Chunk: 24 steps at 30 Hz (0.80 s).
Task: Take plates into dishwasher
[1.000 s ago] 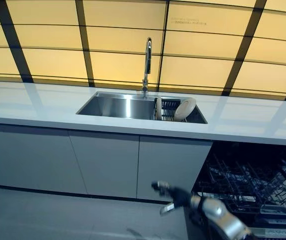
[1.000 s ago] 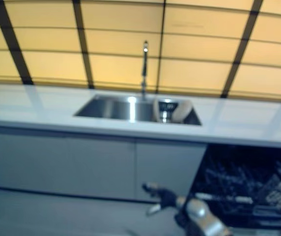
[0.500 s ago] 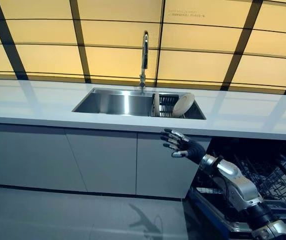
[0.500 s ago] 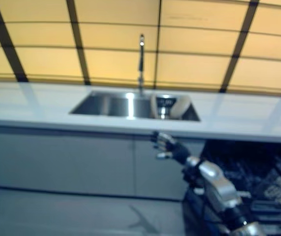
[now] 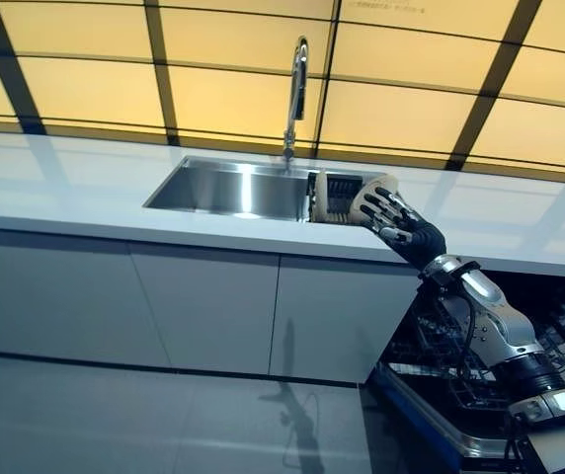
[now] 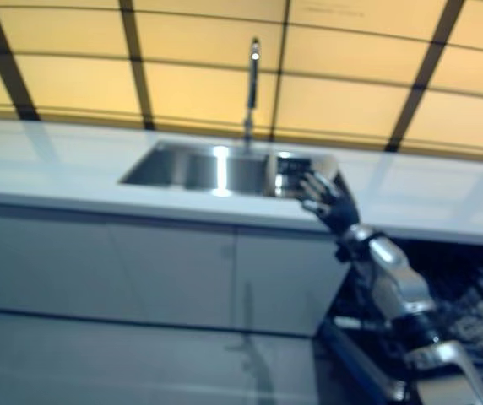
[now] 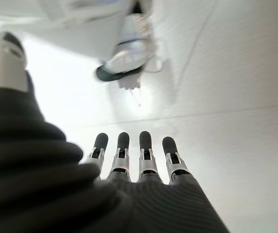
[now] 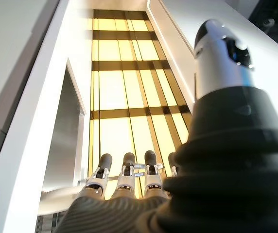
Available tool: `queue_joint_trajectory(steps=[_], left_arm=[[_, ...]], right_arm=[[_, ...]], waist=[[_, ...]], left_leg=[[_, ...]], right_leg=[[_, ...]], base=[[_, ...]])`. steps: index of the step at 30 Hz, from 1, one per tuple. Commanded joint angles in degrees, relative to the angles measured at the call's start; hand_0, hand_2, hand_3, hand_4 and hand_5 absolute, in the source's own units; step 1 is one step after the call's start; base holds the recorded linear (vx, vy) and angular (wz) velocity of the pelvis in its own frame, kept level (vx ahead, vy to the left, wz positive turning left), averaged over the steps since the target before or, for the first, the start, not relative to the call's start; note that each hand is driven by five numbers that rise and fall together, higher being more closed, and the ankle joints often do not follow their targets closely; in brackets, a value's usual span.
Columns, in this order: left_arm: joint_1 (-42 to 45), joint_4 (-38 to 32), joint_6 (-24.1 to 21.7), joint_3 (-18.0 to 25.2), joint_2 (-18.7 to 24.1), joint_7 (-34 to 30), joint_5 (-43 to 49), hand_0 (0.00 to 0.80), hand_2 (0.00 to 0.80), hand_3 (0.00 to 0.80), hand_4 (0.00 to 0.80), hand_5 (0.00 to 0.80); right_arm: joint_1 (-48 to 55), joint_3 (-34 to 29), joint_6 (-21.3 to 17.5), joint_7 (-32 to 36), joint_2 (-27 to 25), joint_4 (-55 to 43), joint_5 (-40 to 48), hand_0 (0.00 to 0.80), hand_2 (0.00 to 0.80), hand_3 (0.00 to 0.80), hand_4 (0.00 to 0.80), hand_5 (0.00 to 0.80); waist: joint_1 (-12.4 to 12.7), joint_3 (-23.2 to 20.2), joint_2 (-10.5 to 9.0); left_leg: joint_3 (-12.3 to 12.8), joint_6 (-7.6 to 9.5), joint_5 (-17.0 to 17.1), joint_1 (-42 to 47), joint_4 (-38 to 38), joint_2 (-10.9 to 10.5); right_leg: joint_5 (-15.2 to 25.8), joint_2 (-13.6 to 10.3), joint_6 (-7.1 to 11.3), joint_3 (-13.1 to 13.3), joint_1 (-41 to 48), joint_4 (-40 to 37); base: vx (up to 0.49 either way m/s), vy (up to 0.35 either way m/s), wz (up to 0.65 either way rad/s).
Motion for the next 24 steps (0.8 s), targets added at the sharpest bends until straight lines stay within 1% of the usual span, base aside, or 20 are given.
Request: queue_joint_trajectory(steps=[1, 3, 5, 6, 8, 10, 11, 12, 13, 16, 17, 18, 19, 20, 21, 22, 23, 24], left_arm=[[-0.75, 3.32, 0.66, -0.47, -0.12, 0.16, -1.74, 0.000, 0.000, 0.000, 0.000, 0.000], [-0.65, 3.50, 0.59, -0.12, -0.49, 0.56, -1.82, 0.000, 0.000, 0.000, 0.000, 0.000], [-0.32, 4.02, 0.62, 0.33, -0.73, 1.13, -1.25, 0.000, 0.000, 0.000, 0.000, 0.000], [-0.28, 4.04, 0.59, 0.36, -0.72, 1.15, -1.21, 0.000, 0.000, 0.000, 0.000, 0.000], [-0.03, 4.14, 0.84, 0.71, -0.72, 1.08, -1.09, 0.000, 0.000, 0.000, 0.000, 0.000], [-0.20, 4.53, 1.06, 0.45, -0.79, 0.88, -0.97, 0.000, 0.000, 0.000, 0.000, 0.000], [-0.26, 4.56, 1.16, 0.36, -0.77, 0.87, -1.06, 0.000, 0.000, 0.000, 0.000, 0.000], [-0.47, 4.70, 1.34, 0.13, -0.66, 0.82, -1.26, 0.000, 0.000, 0.000, 0.000, 0.000], [-0.88, 5.08, 1.48, 0.01, -0.34, 0.44, -1.19, 0.000, 0.000, 0.000, 0.000, 0.000], [-1.21, 5.23, 1.43, -0.21, -0.12, 0.23, -1.47, 0.000, 0.000, 0.000, 0.000, 0.000], [-1.76, 5.51, 1.28, -0.46, 0.51, 0.22, -1.24, 0.000, 0.000, 0.000, 0.000, 0.000], [-1.85, 5.54, 1.29, -0.52, 0.69, 0.24, -1.20, 0.000, 0.000, 0.000, 0.000, 0.000], [-1.98, 5.63, 1.26, -0.44, 1.08, 0.31, -1.08, 0.000, 0.000, 0.000, 0.000, 0.000], [-2.16, 5.67, 1.27, -0.21, 1.62, 0.49, -1.16, 0.000, 0.000, 0.000, 0.000, 0.000], [-2.29, 5.45, 1.54, 0.18, 2.01, 0.38, -0.64, 0.000, 0.000, 0.000, 0.000, 0.000], [-2.23, 5.20, 1.58, 0.42, 1.82, 0.63, 0.02, 0.000, 0.000, 0.000, 0.000, 0.000], [-2.13, 5.06, 1.63, 0.53, 1.56, 0.92, 0.57, 0.000, 0.000, 0.000, 0.000, 0.000], [-2.11, 5.03, 1.61, 0.55, 1.49, 1.04, 0.62, 0.000, 0.000, 0.000, 0.000, 0.000]], right_arm=[[-1.16, -4.81, -2.83, -0.71, -1.95, 3.03, 3.82, 0.000, 0.000, 0.000, 0.000, 0.000], [-1.20, -5.22, -3.11, -1.25, -1.96, 3.90, 3.69, 0.000, 0.000, 0.000, 0.000, 0.000], [-1.22, -6.15, -3.05, -3.16, -2.29, 4.88, 2.96, 0.000, 0.000, 0.000, 0.000, 0.000], [-1.20, -6.19, -3.08, -3.28, -2.34, 4.88, 2.98, 0.000, 0.000, 0.000, 0.000, 0.000], [-1.03, -6.55, -3.52, -5.30, -2.95, 5.24, 2.96, 0.000, 0.000, 0.000, 0.000, 0.000], [-1.77, -7.28, -4.29, -7.07, -4.03, 7.08, 3.40, 0.000, 0.000, 0.000, 0.000, 0.000], [-1.92, -7.33, -4.50, -7.28, -4.24, 7.28, 3.65, 0.000, 0.000, 0.000, 0.000, 0.000], [-2.34, -7.50, -4.72, -7.34, -4.71, 7.86, 4.23, 0.000, 0.000, 0.000, 0.000, 0.000], [-3.01, -7.92, -4.46, -6.97, -5.60, 8.90, 4.57, 0.000, 0.000, 0.000, 0.000, 0.000], [-3.92, -7.88, -4.33, -6.91, -6.42, 10.44, 4.15, 0.000, 0.000, 0.000, 0.000, 0.000], [-4.63, -8.02, -4.56, -6.18, -7.99, 13.56, 4.99, 0.000, 0.000, 0.000, 0.000, 0.000], [-4.68, -8.03, -4.73, -6.19, -8.34, 14.02, 5.24, 0.000, 0.000, 0.000, 0.000, 0.000], [-4.86, -7.91, -4.88, -6.50, -9.08, 14.84, 5.32, 0.000, 0.000, 0.000, 0.000, 0.000], [-5.35, -7.66, -4.85, -7.76, -10.03, 15.90, 5.61, 0.000, 0.000, 0.000, 0.000, 0.000], [-5.97, -7.74, -4.38, -10.78, -11.06, 16.95, 4.73, 0.000, 0.000, 0.000, 0.000, 0.000], [-6.56, -8.05, -4.17, -13.92, -11.87, 18.08, 3.92, 0.000, 0.000, 0.000, 0.000, 0.000], [-6.78, -8.36, -4.33, -16.47, -12.34, 18.56, 3.53, 0.000, 0.000, 0.000, 0.000, 0.000], [-6.82, -8.39, -4.38, -16.89, -12.38, 18.66, 3.39, 0.000, 0.000, 0.000, 0.000, 0.000]], waist=[[2.00, -4.19, -1.13], [2.25, -4.39, -1.30], [2.49, -4.90, -1.86], [2.50, -4.94, -1.91], [2.17, -5.65, -2.20], [1.57, -6.13, -2.32], [1.51, -6.20, -2.37], [1.39, -6.44, -2.57], [1.13, -6.79, -2.88], [0.91, -7.03, -2.81], [1.08, -7.19, -2.03], [0.96, -7.18, -1.96], [0.57, -7.10, -1.89], [-0.28, -6.75, -1.95], [-1.11, -6.34, -1.58], [-1.91, -5.75, -1.16], [-2.72, -5.07, -0.93], [-2.99, -4.84, -0.91]], left_leg=[[-2.32, -2.04, 4.60, -14.63, 6.47, 1.88], [-2.42, -2.07, 4.38, -14.86, 6.66, 1.81], [-2.24, -2.01, 3.70, -14.80, 6.70, 1.60], [-2.18, -2.01, 3.69, -14.75, 6.63, 1.60], [-1.63, -1.95, 3.87, -13.43, 4.83, 1.72], [-1.44, -1.24, 3.71, -11.05, 2.02, 1.28], [-1.40, -1.03, 3.66, -10.79, 1.65, 1.10], [-1.28, -0.49, 3.47, -10.44, 1.08, 0.59], [-1.16, 0.54, 3.16, -9.86, 0.43, -0.36], [-1.00, 1.63, 2.95, -8.67, -0.87, -1.16], [-0.06, 3.22, 2.34, -6.95, -2.22, -1.96], [0.00, 3.35, 2.21, -6.49, -2.48, -2.19], [-0.25, 3.46, 2.00, -5.46, -3.05, -2.66], [-0.84, 3.39, 1.74, -3.81, -3.74, -3.28], [-1.53, 3.10, 1.47, -2.06, -4.41, -3.48], [-1.96, 2.79, 0.93, 0.60, -5.12, -3.42], [-2.67, 2.69, 0.21, 2.46, -5.71, -3.47], [-2.90, 2.70, -0.10, 2.99, -5.82, -3.52]], right_leg=[[1.13, 1.21, -2.38, -1.28, 4.29, 2.17], [1.33, 0.96, -2.13, -1.28, 4.78, 1.52], [1.82, 0.39, -1.31, -1.10, 5.82, -0.12], [1.88, 0.33, -1.22, -1.12, 5.87, -0.23], [2.77, -0.38, -0.04, -1.63, 5.53, -0.92], [4.32, -1.25, 1.09, -1.55, 4.21, 0.19], [4.67, -1.41, 1.25, -1.42, 4.01, 0.54], [5.85, -1.84, 1.67, -1.09, 3.54, 1.72], [8.27, -2.53, 2.33, -0.84, 2.33, 4.69], [11.41, -3.13, 3.04, -1.09, -0.47, 10.38], [14.38, -3.16, 3.20, -2.78, -2.83, 19.98], [14.88, -2.83, 3.19, -2.83, -3.63, 21.11], [15.46, -1.93, 3.11, -2.77, -5.51, 22.10], [15.30, -0.44, 2.88, -2.97, -8.33, 21.93], [14.18, 1.01, 2.34, -3.91, -10.95, 20.90], [13.62, 1.73, 1.62, -5.85, -14.82, 17.55], [13.81, 1.61, 1.46, -6.94, -16.79, 16.03], [14.02, 1.51, 1.49, -7.17, -17.24, 15.62]], base=[[0.197, 0.034, 0.06], [0.157, 0.039, 0.03], [0.132, 0.049, -0.07], [0.082, 0.048, -0.10], [0.108, 0.107, -0.07], [0.122, 0.150, -0.02], [0.072, 0.117, 0.00], [0.059, 0.134, 0.00], [0.054, 0.137, 0.01], [0.053, 0.145, -0.02], [0.096, 0.214, -0.05], [0.129, 0.219, -0.21], [0.151, 0.117, -0.26], [0.242, 0.128, -0.18], [0.293, 0.080, 0.05], [0.289, 0.002, 0.22], [0.200, -0.044, 0.10], [0.209, -0.084, 0.18]])
